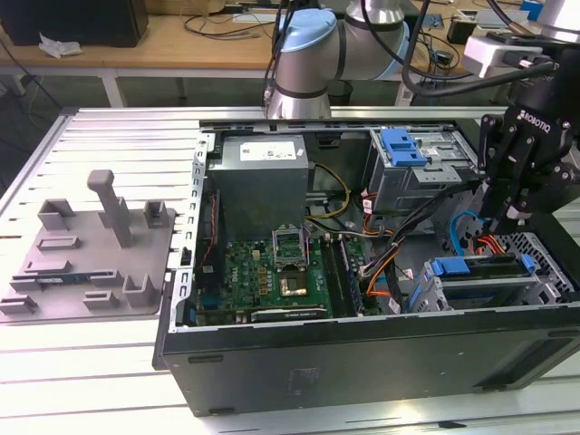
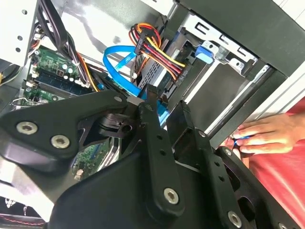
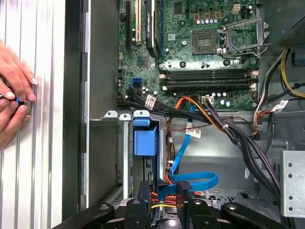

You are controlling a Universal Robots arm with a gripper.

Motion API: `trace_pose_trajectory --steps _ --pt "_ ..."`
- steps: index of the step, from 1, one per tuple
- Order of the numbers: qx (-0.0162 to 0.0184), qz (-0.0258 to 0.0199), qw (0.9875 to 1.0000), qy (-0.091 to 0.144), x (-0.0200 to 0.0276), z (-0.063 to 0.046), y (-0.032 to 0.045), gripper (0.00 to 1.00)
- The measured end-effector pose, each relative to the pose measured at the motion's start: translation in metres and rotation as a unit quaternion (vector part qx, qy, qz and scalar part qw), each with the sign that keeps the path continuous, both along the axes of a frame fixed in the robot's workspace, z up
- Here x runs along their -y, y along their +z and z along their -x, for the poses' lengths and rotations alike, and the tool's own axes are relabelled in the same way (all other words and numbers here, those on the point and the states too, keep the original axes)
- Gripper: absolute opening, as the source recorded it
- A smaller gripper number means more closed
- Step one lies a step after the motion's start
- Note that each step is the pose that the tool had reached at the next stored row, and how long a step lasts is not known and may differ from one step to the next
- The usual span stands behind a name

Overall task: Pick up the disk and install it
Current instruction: 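Insert the second disk wire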

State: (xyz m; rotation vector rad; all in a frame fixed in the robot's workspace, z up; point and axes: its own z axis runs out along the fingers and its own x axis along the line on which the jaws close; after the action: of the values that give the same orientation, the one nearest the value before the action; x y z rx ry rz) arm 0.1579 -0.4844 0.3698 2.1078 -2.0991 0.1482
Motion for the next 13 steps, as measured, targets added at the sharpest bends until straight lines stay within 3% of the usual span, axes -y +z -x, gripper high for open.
trace_pose_trajectory --steps 13 --pt "0.0015 0.0000 0.9998 -0.018 0.0000 0.0018 -0.0024 0.36"
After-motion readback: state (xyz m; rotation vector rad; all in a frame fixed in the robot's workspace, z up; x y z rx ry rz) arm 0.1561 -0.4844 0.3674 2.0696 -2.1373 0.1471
